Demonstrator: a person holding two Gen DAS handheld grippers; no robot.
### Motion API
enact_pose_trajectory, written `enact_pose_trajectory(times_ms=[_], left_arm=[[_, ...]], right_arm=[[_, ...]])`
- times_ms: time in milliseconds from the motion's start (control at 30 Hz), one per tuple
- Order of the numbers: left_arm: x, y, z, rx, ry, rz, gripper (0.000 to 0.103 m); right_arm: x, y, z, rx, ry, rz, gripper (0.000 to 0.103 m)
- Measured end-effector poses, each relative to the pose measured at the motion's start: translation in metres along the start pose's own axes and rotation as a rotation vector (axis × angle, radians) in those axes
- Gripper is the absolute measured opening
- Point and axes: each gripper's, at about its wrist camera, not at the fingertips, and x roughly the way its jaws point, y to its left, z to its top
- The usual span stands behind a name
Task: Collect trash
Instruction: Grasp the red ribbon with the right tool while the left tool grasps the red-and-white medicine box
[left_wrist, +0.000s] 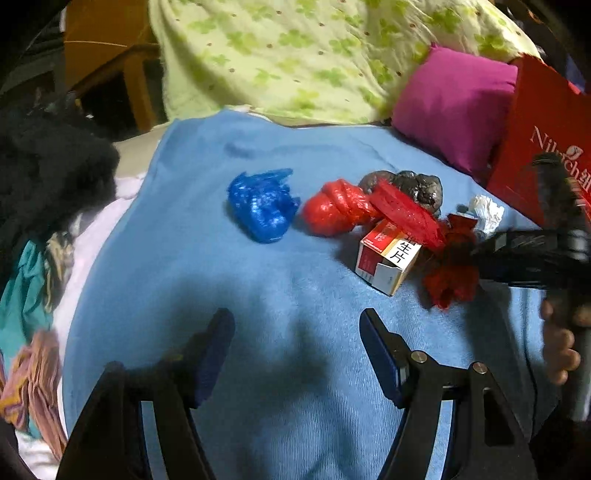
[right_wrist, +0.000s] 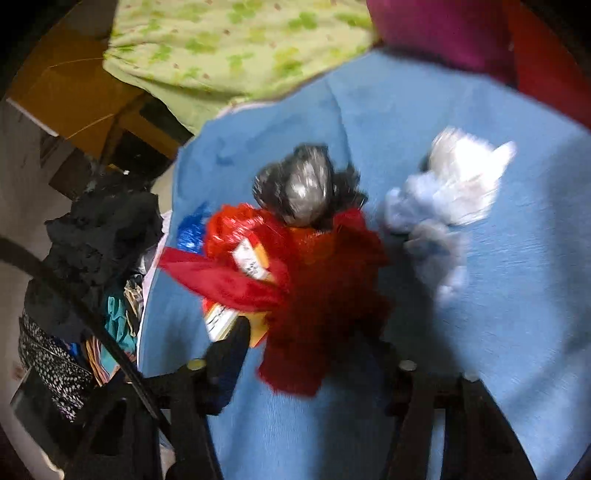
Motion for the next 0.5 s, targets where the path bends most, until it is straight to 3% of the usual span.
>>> enact_pose_trajectory(times_ms=[167, 300, 500], left_arm=[[0.013, -0.009, 0.014, 0.046, 0.004, -0.065, 0.073], [0.031, -0.032, 0.032, 0.1, -0.003, -0.124, 0.08], [0.068, -0.063, 0.054, 0.16, 0.051, -0.186, 0.08]], right_arm=[[-0.027, -0.015, -0.01, -0.003, -0.065, 0.026, 0.028], [-0.069, -0.025, -0.034, -0.052, -0.079, 0.003, 0.028], [-0.108, -0.033, -0.079, -0.122, -0.088, -0.053, 0.028]])
